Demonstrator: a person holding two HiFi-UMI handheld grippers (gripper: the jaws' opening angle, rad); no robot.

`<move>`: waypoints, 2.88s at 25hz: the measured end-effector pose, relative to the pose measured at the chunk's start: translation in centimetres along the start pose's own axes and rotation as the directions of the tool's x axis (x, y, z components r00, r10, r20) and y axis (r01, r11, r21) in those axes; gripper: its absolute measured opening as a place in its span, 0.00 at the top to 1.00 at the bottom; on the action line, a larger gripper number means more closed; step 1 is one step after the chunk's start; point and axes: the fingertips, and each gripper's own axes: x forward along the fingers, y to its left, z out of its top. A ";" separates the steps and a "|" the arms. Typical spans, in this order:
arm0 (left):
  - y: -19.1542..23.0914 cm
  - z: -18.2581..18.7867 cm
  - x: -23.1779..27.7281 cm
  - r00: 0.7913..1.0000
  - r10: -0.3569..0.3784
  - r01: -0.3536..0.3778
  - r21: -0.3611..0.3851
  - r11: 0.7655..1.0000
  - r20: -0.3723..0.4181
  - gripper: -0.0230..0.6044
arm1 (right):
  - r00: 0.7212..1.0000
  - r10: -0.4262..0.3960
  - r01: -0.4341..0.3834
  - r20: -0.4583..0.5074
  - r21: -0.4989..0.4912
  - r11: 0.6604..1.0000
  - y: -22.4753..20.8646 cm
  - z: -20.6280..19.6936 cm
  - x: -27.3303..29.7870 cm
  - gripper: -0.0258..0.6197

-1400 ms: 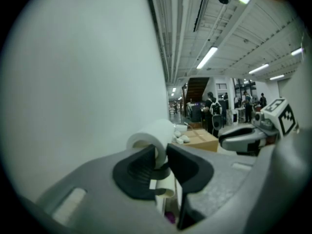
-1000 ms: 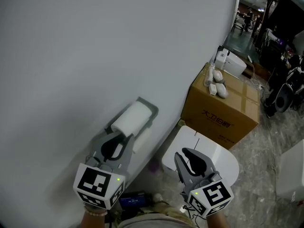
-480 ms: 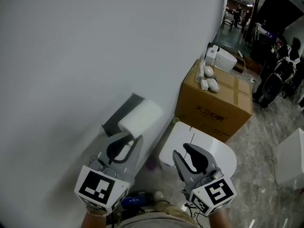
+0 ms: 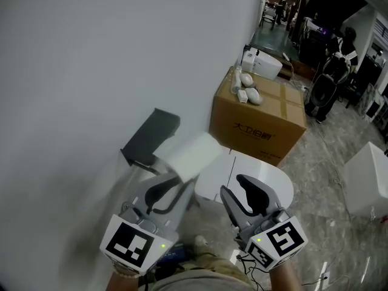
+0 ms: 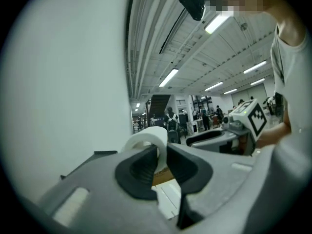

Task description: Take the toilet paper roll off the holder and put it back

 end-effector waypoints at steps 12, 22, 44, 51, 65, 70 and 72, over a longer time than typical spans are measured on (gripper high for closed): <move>-5.8 -3.0 -1.3 0.987 -0.158 0.158 -0.042 0.987 -0.011 0.88 | 0.999 -0.044 0.045 -0.008 0.009 0.999 1.3 -1.5 -4.3 0.66; -10.4 -5.6 -3.0 0.958 -0.283 0.282 -0.030 0.959 -0.040 0.88 | 0.996 -0.013 0.011 -0.089 -0.023 1.000 3.2 -4.7 -6.6 0.65; -11.8 -5.5 -6.2 0.945 -0.325 0.324 -0.043 0.945 -0.021 0.88 | 0.998 0.055 -0.054 -0.038 0.038 0.998 5.9 -4.4 -8.4 0.66; -11.1 -5.3 -6.6 0.954 -0.299 0.298 -0.039 0.954 -0.021 0.88 | 0.997 0.066 -0.065 -0.042 0.031 0.997 6.4 -4.0 -7.7 0.66; -6.9 -4.7 -5.1 0.975 -0.219 0.218 -0.040 0.975 -0.035 0.87 | 0.992 0.122 -0.122 -0.038 0.022 0.992 5.3 -2.9 -3.1 0.66; -5.0 -4.1 -4.1 0.983 -0.180 0.178 -0.040 0.983 -0.034 0.87 | 0.988 0.154 -0.154 -0.032 0.014 0.988 4.5 -2.1 -0.9 0.66; -4.0 -4.0 -3.6 0.986 -0.164 0.163 -0.039 0.986 -0.034 0.87 | 0.986 0.167 -0.167 -0.030 0.009 0.986 4.1 -1.9 0.1 0.66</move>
